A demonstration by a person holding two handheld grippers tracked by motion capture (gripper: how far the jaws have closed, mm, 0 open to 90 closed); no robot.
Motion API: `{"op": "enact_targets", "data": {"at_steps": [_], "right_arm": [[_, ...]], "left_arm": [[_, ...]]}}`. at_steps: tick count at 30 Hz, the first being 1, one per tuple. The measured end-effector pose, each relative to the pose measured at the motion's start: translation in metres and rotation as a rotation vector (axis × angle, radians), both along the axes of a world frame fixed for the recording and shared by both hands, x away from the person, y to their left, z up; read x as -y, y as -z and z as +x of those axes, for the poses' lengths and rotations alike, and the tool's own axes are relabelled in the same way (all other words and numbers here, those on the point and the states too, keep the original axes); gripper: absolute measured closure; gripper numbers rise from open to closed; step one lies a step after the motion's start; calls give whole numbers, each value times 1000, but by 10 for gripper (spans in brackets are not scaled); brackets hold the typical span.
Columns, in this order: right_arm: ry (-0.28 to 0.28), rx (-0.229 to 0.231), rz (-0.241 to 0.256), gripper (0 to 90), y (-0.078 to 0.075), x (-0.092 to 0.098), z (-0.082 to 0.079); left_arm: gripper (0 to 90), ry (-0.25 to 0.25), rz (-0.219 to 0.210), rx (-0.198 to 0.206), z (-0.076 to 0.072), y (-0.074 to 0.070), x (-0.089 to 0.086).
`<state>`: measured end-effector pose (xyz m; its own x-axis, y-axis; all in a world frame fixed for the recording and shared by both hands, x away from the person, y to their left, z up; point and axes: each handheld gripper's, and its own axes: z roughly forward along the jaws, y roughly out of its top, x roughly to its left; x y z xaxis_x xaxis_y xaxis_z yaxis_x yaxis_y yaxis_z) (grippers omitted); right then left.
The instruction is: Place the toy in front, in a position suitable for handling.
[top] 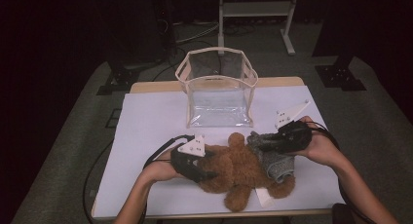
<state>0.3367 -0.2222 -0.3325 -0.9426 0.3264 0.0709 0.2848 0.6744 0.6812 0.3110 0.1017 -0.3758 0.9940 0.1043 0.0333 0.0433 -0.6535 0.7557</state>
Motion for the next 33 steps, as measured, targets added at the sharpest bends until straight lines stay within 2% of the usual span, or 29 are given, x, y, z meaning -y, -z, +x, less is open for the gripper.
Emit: {"op": "enact_targets", "data": {"at_steps": [4, 6, 8, 9, 11, 13, 14, 17, 21, 22, 23, 24, 30, 33], "right_arm": [[-30, -10, 9, 770, 10, -11, -5], [-68, -17, 3, 770, 15, -23, -10], [-78, -9, -5, 769, 15, -27, -13], [-94, 2, -13, 769, 13, -36, -15], [-102, 4, -14, 768, 13, -40, -16], [-120, 2, -25, 767, 14, -49, -16], [-132, 12, -20, 766, 12, -49, -14], [-118, 7, -3, 766, 8, -42, -12], [-47, 18, 6, 765, 1, -14, -3], [-18, 4, 12, 765, 2, -4, 0], [-18, 4, 12, 765, 2, -4, 0], [-14, -15, 27, 766, 7, -1, 0], [-47, -13, 22, 770, 19, -14, -10], [-66, -7, 24, 772, 21, -17, -17]], "left_arm": [[354, -10, -29, 1, 2, -8, -2], [352, -12, -41, 1, 3, -10, 0], [352, 5, -21, -5, 3, -7, 6], [352, 9, -17, -13, 2, -4, 9], [353, 15, -17, -25, 0, -1, 12], [359, 20, 4, -10, -2, -2, 11], [362, 17, 8, -6, -3, -2, 11], [363, 14, 4, -6, -4, 0, 8], [363, 18, 2, -8, -3, 0, 8], [363, 19, -2, -11, -2, 0, 8], [361, 19, -2, -11, -2, 0, 8], [356, 22, -3, -11, -2, 0, 8], [298, 18, -33, -7, 0, -7, 6], [256, 8, -29, -7, 4, -8, 8]]}}
